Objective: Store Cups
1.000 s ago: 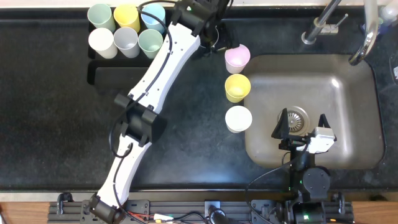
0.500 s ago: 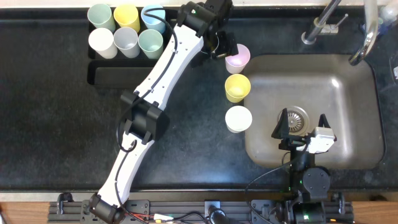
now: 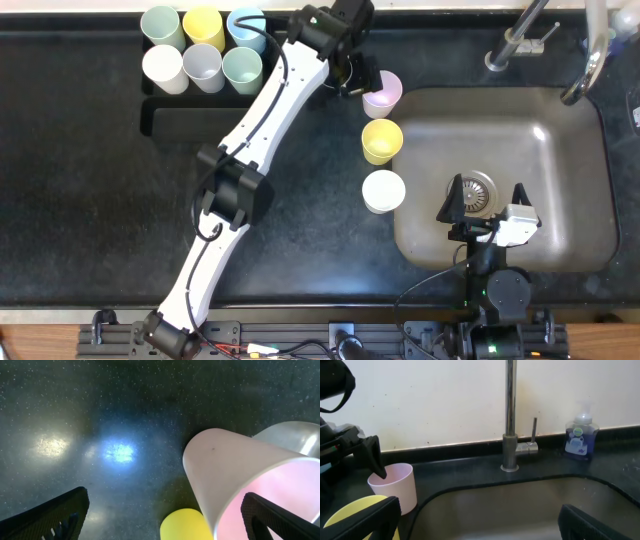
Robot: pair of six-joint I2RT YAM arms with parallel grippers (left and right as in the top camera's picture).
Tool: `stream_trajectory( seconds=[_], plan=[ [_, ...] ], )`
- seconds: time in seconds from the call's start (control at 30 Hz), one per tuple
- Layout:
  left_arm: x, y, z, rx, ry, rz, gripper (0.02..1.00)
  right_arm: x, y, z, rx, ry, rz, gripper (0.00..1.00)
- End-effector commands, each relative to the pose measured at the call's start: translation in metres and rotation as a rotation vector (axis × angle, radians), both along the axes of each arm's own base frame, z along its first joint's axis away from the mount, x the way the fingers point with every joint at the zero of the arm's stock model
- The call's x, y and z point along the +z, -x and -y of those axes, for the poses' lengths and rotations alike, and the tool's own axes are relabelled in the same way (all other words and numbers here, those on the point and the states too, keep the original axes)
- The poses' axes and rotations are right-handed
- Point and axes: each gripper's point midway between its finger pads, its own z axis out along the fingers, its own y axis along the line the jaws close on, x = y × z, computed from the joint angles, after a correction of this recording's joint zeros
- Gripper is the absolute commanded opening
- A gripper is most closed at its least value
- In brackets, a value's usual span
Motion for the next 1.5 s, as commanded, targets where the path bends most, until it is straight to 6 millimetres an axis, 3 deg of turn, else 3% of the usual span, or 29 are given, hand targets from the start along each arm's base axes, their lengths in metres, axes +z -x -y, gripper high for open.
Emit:
stream_trajectory(
  seconds=[0.03,0.07,0.1,0.13,0.2,0.37,0.47,0.53,0.57,0.67,0.7,0.83,0.9,1.03,1.13,1.17,1.3,1.5],
  plan=[
    [-0.006,-0.002,0.001,-0.003,0.0,-0.003,0.908,-0.003,0.0,0.0,-0.001,0.003,0.001,0.998],
    [-0.008,-0.002,0.002,-0.004,-0.002,-0.007,0.803,-0.003,0.0,0.0,-0.001,0.003,0.001,0.996],
    [-0.01,-0.002,0.002,-0.005,-0.003,-0.009,0.557,-0.003,0.0,0.0,-0.001,0.003,0.001,0.996],
    [-0.011,-0.001,0.003,-0.007,-0.005,-0.01,0.226,-0.003,0.0,0.0,-0.001,0.003,0.001,0.998],
    [-0.013,-0.002,0.004,-0.008,-0.004,-0.008,0.066,-0.003,0.0,0.0,-0.001,0.003,0.001,0.996],
    [-0.003,-0.015,0.002,0.007,0.003,0.052,0.036,-0.003,0.0,0.0,-0.001,0.003,0.001,0.996],
    [0.022,-0.023,-0.012,0.036,0.005,0.1,0.036,-0.003,0.0,0.0,-0.001,0.003,0.001,0.996],
    [0.05,-0.026,-0.029,0.066,-0.007,0.144,0.036,-0.003,0.0,0.0,-0.001,0.003,0.001,0.996],
    [0.084,-0.024,-0.051,0.102,-0.023,0.19,0.036,-0.003,0.0,0.0,-0.001,0.003,0.001,0.996],
    [0.146,-0.009,-0.095,0.173,-0.044,0.26,0.036,-0.003,0.0,0.0,-0.001,0.003,0.001,0.998],
    [0.179,0.006,-0.124,0.226,-0.063,0.293,0.036,-0.003,0.0,0.0,-0.001,0.003,0.001,0.996],
    [0.234,0.041,-0.199,0.344,-0.156,0.367,0.036,-0.003,0.0,0.0,-0.001,0.003,0.001,0.998],
    [0.244,0.056,-0.234,0.413,-0.216,0.376,0.036,-0.003,0.0,0.0,-0.001,0.003,0.001,0.998],
    [0.222,0.097,-0.295,0.59,-0.292,0.266,0.036,-0.003,0.0,0.0,-0.001,0.003,0.001,0.998],
    [0.186,0.113,-0.33,0.69,-0.277,0.228,0.036,-0.003,0.0,0.0,-0.001,0.003,0.001,0.998],
    [0.163,0.113,-0.339,0.71,-0.204,0.225,0.036,-0.003,0.0,0.0,-0.001,0.003,0.001,0.998],
    [0.124,0.113,-0.353,0.752,-0.108,0.184,0.036,-0.003,0.0,0.0,-0.001,0.003,0.001,0.998],
    [0.098,0.108,-0.364,0.782,-0.112,0.11,0.036,-0.003,0.0,0.0,-0.001,0.003,0.001,0.998]
  ],
)
